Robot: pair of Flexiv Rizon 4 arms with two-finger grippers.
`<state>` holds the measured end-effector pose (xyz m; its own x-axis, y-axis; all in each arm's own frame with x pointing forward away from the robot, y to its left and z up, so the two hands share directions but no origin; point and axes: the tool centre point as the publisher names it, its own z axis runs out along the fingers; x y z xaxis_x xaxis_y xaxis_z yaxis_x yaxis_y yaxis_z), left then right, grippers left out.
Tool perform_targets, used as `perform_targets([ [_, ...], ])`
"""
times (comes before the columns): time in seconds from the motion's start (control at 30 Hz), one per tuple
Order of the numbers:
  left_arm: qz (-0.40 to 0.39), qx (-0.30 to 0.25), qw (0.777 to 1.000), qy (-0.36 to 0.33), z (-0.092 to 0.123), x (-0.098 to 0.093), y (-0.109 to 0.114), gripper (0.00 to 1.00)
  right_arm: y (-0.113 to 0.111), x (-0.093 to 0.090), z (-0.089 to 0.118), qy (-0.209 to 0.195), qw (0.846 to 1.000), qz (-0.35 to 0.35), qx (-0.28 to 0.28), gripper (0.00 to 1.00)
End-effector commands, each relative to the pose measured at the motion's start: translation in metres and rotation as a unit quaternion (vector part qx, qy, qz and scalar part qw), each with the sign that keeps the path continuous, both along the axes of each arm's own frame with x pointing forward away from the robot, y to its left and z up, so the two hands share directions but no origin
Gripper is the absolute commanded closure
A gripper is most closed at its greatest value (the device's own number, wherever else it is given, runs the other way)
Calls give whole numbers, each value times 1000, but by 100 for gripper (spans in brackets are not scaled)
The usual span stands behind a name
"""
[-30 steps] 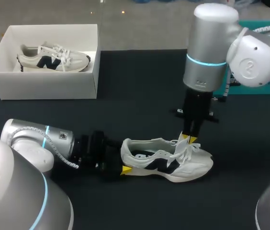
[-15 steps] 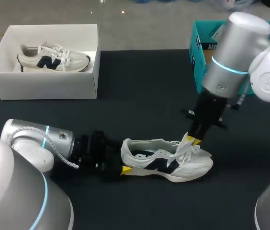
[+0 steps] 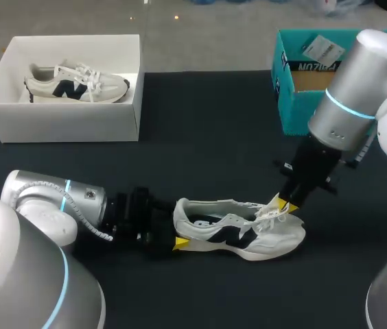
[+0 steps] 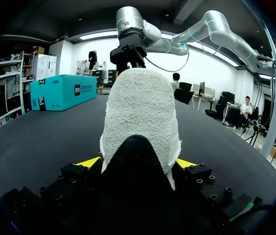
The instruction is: Take the shoe out of the shoebox, open the shoe tongue, remove and reinsert the insole, then place the shoe into the shoebox
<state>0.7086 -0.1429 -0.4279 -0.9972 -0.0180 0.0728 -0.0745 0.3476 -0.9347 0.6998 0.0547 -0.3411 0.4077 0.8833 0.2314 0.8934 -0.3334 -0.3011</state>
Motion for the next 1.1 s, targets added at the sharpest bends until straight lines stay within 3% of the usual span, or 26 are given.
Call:
perform_targets([
  [0.03,1,1,1000,0,-2,-1,2,100,-7,-4,-3,-9,1000,-9,18,63],
  [0.17,1,1,1000,0,-2,-1,2,100,-9,-4,-4,-7,1000,-14,16,51],
  [0.8,1,1,1000,0,-2,-1,2,100,-34,-16,-15,9,999,-37,-9,50],
  [0.97,1,1,1000,0,-2,-1,2,100,-36,-16,-10,2,999,-46,-19,43],
  [1.1,1,1,1000,0,-2,-1,2,100,-42,-13,3,-14,998,-60,-27,28],
])
